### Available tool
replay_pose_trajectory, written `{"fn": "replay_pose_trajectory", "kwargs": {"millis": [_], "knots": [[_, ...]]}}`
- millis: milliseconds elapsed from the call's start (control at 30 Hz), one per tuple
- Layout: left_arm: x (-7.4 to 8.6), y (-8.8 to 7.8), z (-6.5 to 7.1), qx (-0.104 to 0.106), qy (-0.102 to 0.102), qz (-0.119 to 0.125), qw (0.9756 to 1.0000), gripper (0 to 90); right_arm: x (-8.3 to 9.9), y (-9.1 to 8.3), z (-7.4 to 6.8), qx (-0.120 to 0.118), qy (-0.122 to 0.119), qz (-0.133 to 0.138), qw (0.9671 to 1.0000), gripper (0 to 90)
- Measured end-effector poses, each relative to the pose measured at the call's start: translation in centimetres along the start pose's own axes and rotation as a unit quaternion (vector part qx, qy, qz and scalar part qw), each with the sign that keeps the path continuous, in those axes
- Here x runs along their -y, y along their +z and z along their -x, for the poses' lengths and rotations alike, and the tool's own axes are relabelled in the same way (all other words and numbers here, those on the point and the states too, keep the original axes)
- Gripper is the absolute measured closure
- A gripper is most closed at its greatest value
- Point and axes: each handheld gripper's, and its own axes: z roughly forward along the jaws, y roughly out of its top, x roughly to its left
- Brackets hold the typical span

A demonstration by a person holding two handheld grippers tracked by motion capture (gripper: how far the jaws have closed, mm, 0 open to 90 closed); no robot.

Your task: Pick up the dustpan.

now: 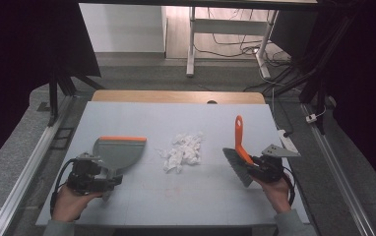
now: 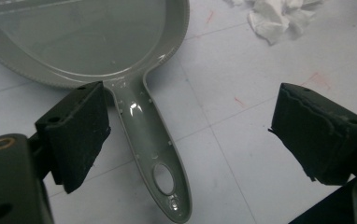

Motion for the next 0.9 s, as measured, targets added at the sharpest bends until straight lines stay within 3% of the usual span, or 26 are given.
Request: {"fn": "replay_pose_trajectory", "kwargs": {"millis": [133,467,600,900], "knots": [[0.4,0.6,-0.3,0.02,-0.017,-0.003,0.9996,11.5,0.0,-0.1,0.1,-0.001,0.004,0.002,1.0,69.9],[0.9,2.0,-1.6,-0.016,-0.055,-0.011,0.9983,11.1,0.0,0.0,0.0,0.001,0.002,0.0,1.0,69.9],[1.1,2.9,-2.2,-0.017,-0.074,-0.014,0.997,13.6,0.1,0.1,-0.1,0.0,0.002,-0.002,1.0,69.9],[1.0,4.7,-2.4,-0.024,-0.078,-0.028,0.9962,18.4,0.1,0.3,-0.1,0.0,0.002,-0.004,1.0,69.9]]}}
